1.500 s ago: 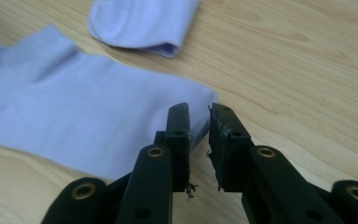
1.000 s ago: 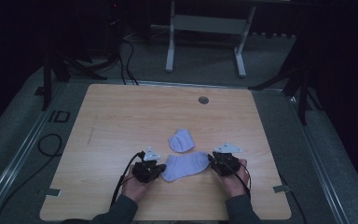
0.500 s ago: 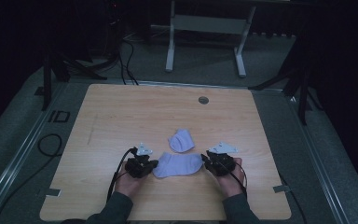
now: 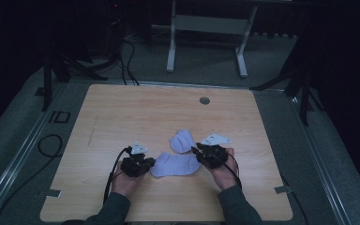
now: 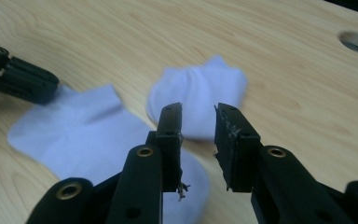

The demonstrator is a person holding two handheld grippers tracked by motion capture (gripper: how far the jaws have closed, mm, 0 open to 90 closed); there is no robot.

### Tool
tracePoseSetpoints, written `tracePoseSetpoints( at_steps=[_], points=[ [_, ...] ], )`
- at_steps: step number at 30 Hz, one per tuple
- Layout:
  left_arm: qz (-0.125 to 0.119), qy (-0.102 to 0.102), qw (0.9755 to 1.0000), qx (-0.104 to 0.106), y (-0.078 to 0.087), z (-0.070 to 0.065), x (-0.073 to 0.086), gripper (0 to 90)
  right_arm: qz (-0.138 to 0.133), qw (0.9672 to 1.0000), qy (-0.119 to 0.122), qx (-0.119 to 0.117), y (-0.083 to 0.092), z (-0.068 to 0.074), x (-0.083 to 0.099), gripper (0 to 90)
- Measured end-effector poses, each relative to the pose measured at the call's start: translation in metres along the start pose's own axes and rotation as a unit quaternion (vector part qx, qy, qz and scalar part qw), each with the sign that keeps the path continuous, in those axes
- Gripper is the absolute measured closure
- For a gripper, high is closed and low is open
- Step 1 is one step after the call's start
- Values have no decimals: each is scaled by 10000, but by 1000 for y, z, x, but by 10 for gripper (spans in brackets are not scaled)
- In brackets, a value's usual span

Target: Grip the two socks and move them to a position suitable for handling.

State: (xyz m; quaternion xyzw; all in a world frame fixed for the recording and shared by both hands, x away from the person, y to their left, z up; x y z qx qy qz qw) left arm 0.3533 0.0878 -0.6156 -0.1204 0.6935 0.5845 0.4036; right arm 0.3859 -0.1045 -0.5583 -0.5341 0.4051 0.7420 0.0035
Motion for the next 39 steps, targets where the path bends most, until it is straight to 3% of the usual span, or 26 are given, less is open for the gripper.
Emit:
tracePoseSetpoints(
  at_steps=[2,8,15,18,20,23,35,39],
  points=[
    [-49,41,10000,-7,2,3,-1,816,40,9998,113,-141,-13,3,-10,724],
    [-84,138,9999,-11,4,7,-2,813,398,9981,196,-433,-50,9,-14,757],
    [-89,185,9998,-23,3,8,-1,812,870,9948,315,-423,-84,6,-7,870],
    [-90,192,9998,-21,2,8,-2,812,906,9942,320,-491,-89,7,-8,866],
    [-66,186,9998,11,2,7,-1,811,965,9935,301,-523,-92,9,-8,818],
    [-63,203,9998,40,2,7,-1,811,1210,9915,58,-467,-101,4,-1,782],
    [-80,208,9998,15,3,8,-1,810,1159,9895,-550,-666,-103,-4,-2,895],
    [-80,211,9997,6,2,9,-1,811,1147,9891,-599,-700,-102,-5,-2,897]
  ],
)
Point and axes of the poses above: each handheld gripper's, and its own axes: y roughly backward along the jaws, x roughly out of its underside, z roughly to its left, the point moved 9 cm from there along -y, roughly forward along the jaws, and after that the axes turned 14 degrees about -x, right-handed, at the moved point
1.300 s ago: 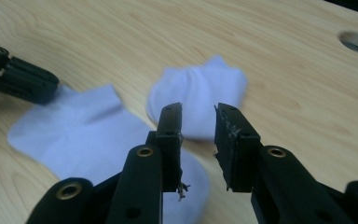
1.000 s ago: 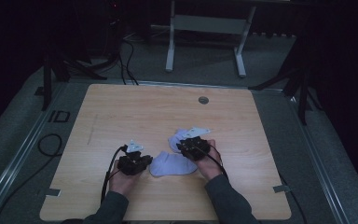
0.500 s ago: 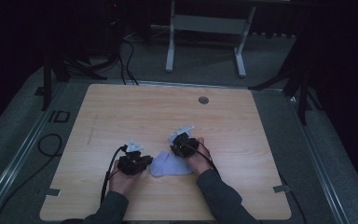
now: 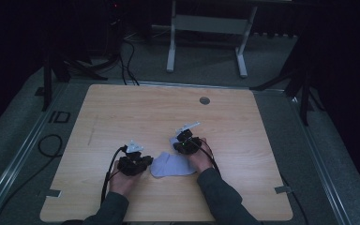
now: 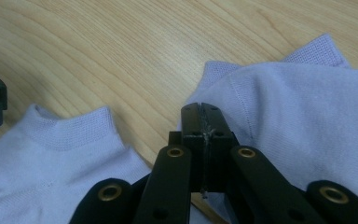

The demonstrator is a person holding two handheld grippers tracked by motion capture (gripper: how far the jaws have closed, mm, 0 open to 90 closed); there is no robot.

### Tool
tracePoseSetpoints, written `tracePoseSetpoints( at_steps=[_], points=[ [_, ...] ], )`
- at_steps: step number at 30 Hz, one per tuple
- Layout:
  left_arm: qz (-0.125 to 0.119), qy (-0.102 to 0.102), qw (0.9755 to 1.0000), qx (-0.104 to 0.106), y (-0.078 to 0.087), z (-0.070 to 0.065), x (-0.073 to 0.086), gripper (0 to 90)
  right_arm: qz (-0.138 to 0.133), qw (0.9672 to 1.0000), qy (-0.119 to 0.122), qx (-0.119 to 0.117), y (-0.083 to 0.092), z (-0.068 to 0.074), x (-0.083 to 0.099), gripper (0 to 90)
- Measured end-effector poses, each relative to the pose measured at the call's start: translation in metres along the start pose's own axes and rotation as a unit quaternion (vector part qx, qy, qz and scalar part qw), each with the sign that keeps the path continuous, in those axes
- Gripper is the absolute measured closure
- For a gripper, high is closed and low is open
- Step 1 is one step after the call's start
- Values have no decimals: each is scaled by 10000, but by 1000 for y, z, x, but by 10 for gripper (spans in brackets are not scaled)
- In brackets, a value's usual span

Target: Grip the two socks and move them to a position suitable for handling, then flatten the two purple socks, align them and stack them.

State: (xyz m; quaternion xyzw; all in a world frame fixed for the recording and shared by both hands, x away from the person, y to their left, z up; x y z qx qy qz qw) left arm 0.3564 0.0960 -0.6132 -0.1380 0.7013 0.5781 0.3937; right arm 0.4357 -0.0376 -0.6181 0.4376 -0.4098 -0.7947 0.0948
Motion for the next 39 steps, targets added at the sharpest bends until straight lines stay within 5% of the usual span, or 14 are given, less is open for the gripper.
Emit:
tracePoseSetpoints(
  at_steps=[7,16,21,28,39],
  points=[
    [-19,-6,10000,-23,1,0,-1,811,-153,9998,-82,-34,5,3,-3,900],
    [-11,1,10000,-42,0,0,0,811,-562,9984,35,-19,30,12,-20,899],
    [-8,-37,10000,-44,0,-1,0,811,-772,9968,-55,-197,45,12,-25,899],
    [-10,-22,10000,-49,1,-2,1,811,-993,9948,-138,-155,66,3,-28,899],
    [10,-49,10000,-56,0,-3,2,811,-1157,9917,-554,-36,93,-31,-11,899]
  ],
)
Point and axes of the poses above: each handheld gripper's, and its own axes: y roughly backward along the jaws, x roughly out of its underside, z roughly to its left, the point moved 9 cm from there along -y, roughly forward along the jaws, and after that the axes turned 14 degrees about -x, right-handed, at the moved point
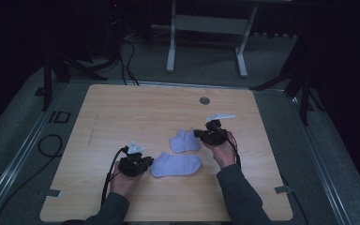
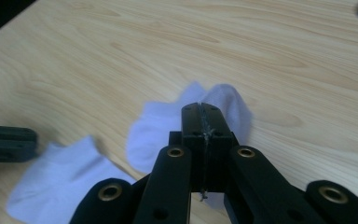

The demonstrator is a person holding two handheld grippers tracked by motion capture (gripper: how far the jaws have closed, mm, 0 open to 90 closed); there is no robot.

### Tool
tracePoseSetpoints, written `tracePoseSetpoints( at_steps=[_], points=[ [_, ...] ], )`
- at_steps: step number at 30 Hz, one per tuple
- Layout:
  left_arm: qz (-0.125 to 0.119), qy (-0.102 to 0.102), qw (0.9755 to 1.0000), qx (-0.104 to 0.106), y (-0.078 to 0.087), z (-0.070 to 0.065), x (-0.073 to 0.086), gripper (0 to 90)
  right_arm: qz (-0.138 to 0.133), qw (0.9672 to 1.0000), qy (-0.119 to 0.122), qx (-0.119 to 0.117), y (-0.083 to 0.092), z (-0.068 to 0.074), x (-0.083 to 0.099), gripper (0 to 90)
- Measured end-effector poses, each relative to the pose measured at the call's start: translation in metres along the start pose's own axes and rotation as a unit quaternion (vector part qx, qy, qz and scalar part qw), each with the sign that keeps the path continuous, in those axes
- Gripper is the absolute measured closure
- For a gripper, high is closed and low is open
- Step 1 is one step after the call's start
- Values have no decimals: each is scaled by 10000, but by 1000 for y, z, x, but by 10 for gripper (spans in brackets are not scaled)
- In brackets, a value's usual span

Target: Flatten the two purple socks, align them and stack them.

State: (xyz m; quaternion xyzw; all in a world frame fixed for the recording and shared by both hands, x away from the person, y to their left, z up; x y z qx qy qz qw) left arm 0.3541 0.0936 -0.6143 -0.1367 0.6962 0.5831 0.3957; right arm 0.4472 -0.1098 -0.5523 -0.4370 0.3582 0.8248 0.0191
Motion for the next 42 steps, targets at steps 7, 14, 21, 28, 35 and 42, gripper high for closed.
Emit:
tracePoseSetpoints(
  at_steps=[7,14,21,28,35,42],
  points=[
    [-12,42,10000,34,1,0,0,812,65,9996,-202,207,15,-20,15,897],
    [11,14,10000,47,0,-2,1,812,142,9989,-321,323,27,-33,32,895],
    [5,49,10000,42,1,0,0,811,256,9975,-195,627,40,-43,36,811],
    [1,44,10000,32,1,0,0,809,359,9965,556,520,35,-21,16,712],
    [-19,59,10000,39,2,1,-1,803,871,9881,1256,151,-2,1,12,643],
    [10,38,10000,55,1,-1,0,793,1349,9792,1512,-126,-36,9,19,594]
  ],
)
Point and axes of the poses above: each handheld gripper's, and its own axes: y roughly backward along the jaws, x roughly out of its underside, z roughly to its left, the point moved 9 cm from there along -y, roughly forward along the jaws, and after that the axes turned 14 degrees about -x, right-handed, at the moved point
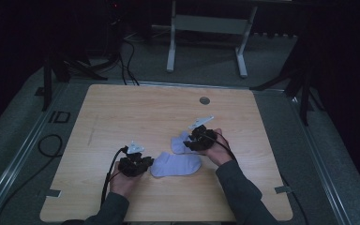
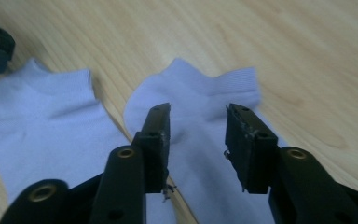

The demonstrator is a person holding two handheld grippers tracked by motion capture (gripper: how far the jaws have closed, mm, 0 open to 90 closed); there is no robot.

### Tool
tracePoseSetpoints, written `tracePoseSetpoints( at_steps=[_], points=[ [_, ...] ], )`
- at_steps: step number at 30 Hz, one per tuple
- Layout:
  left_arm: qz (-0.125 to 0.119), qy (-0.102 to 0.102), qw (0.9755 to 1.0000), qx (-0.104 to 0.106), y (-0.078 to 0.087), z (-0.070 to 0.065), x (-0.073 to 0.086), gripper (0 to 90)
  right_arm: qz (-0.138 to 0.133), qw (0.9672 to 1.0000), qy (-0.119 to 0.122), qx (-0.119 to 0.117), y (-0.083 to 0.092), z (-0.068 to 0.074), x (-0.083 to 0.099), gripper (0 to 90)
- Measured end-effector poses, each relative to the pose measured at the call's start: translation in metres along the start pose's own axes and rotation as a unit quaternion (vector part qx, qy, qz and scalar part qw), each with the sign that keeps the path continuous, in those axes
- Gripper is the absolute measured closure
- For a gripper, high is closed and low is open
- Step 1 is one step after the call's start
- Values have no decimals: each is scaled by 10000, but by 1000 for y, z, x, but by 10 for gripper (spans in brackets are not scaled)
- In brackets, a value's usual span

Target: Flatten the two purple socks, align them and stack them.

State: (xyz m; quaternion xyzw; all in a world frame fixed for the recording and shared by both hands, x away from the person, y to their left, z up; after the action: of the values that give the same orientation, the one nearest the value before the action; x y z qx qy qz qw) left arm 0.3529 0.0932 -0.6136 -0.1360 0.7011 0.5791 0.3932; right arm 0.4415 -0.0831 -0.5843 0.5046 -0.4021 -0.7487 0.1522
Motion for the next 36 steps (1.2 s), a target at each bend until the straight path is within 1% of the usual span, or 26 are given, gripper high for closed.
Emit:
tracePoseSetpoints(
  at_steps=[2,5,7,8,9,10,13,15,17,18,23,25,27,30,32,36],
  points=[
    [17,-9,10000,8,0,-1,0,793,121,9999,39,-109,-8,1,1,569],
    [12,-2,10000,15,-1,-1,0,793,265,9994,117,-189,-18,2,1,532],
    [12,-1,10000,16,-1,-2,0,793,336,9991,203,-173,-23,2,1,507],
    [13,-3,10000,17,-1,-2,0,792,390,9988,211,-194,-26,2,1,499],
    [13,1,10000,21,-1,-2,1,792,437,9987,219,-151,-28,1,1,491],
    [12,-1,10000,24,-1,-2,1,792,511,9984,210,-93,-31,-2,2,485],
    [10,-11,10000,29,0,-2,1,791,623,9980,96,-48,-37,-9,4,485],
    [13,-16,10000,29,0,-2,1,790,565,9983,-28,-151,-39,-10,4,487],
    [13,-11,10000,30,0,-2,1,789,556,9983,-45,-167,-39,-11,4,497],
    [8,3,10000,34,0,-2,1,789,551,9983,-6,-188,-39,-11,5,538],
    [10,-12,10000,45,0,-3,1,788,496,9986,-169,-99,-36,-17,4,678],
    [10,-5,10000,49,0,-4,1,788,515,9984,-205,-54,-35,-18,4,775],
    [17,-7,10000,55,0,-4,1,788,514,9984,-238,-28,-35,-20,5,838],
    [15,-10,10000,56,0,-4,1,787,437,9983,-371,-123,-33,-22,6,857],
    [8,-8,10000,51,0,-3,1,786,375,9984,-411,-120,-32,-22,6,861],
    [-9,40,10000,50,1,-1,0,786,146,9993,-333,-81,-22,-19,6,864]
  ],
)
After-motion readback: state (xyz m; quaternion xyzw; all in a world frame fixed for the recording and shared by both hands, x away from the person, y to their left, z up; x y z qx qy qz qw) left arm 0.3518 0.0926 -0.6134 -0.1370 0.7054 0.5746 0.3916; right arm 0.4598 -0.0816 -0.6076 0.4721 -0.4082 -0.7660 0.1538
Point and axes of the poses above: each handheld gripper's, and its own axes: y roughly backward along the jaws, x roughly out of its underside, z roughly to its left, the point moved 9 cm from there along -y, roughly forward along the jaws, and after that the axes turned 14 degrees about -x, right-handed, at the moved point
